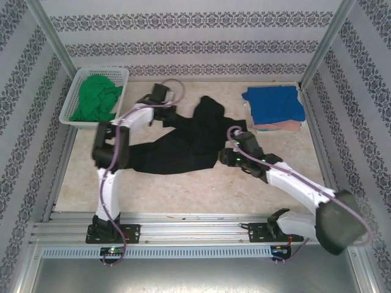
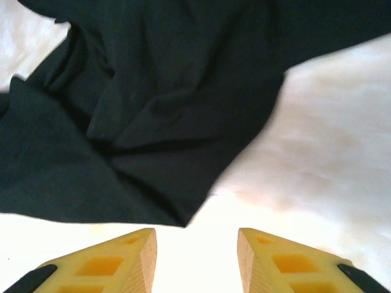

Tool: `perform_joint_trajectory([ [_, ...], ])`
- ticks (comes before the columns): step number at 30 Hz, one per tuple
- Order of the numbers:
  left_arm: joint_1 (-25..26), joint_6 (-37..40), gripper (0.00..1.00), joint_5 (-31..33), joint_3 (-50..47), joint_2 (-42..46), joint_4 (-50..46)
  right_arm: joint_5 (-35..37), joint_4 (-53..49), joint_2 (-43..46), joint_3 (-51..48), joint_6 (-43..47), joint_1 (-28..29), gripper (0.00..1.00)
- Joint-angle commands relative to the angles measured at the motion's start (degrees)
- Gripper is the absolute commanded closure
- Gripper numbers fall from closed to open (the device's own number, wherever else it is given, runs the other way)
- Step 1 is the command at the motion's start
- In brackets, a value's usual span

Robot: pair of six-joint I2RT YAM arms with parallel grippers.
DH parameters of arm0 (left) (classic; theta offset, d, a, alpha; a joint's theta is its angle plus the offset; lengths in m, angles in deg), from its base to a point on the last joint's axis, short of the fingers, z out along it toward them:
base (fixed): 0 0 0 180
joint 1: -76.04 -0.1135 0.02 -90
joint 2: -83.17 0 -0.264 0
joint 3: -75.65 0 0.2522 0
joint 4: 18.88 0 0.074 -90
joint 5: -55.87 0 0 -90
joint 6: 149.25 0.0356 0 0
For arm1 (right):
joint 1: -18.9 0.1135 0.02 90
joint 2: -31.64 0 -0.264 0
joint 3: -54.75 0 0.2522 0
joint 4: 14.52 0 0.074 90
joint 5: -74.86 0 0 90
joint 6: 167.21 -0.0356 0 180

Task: Fold and stack the t-shirts

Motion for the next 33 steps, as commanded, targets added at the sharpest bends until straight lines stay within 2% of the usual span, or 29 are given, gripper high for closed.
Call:
perform_joint_trajectory([
  [1,-5.98,-3.85,1.00,2.38,-9.90,8.22,9.00,1.99,5.17,-8.78,8.85,1.87,7.71,0.56],
  [5,-8.49,-3.00,1.00,3.23,-14.74,11.18,6.33,2.78,2.87,-23.75,22.37,6.84,15.58,0.50],
  [9,-10.06,-3.38,1.00,1.93,-17.38,13.02,5.46,4.72,-2.05,-35.88,34.22,10.08,19.51,0.49],
  [13,-10.46,-2.98,1.00,1.71,-17.89,14.21,5.03,7.81,-7.02,-44.28,41.31,11.40,21.91,0.49],
  [17,-10.97,-2.64,1.00,0.15,-16.91,14.82,3.54,13.01,-9.54,-47.22,41.79,11.07,22.27,0.49],
  [20,-11.38,-2.44,1.00,0.19,-17.39,15.98,2.87,15.52,-12.32,-47.63,40.97,10.09,20.23,0.56],
  [26,-13.02,-2.79,1.00,0.30,-21.51,19.66,2.42,15.16,-12.99,-45.11,36.51,10.45,12.74,0.69],
  [30,-12.89,-4.38,1.00,-3.23,-25.24,22.30,3.03,15.47,-14.20,-43.01,36.04,13.09,6.60,0.73],
  [33,-12.56,-5.95,1.00,-5.11,-29.44,25.13,4.02,17.17,-14.96,-38.55,35.16,15.07,2.72,0.72],
])
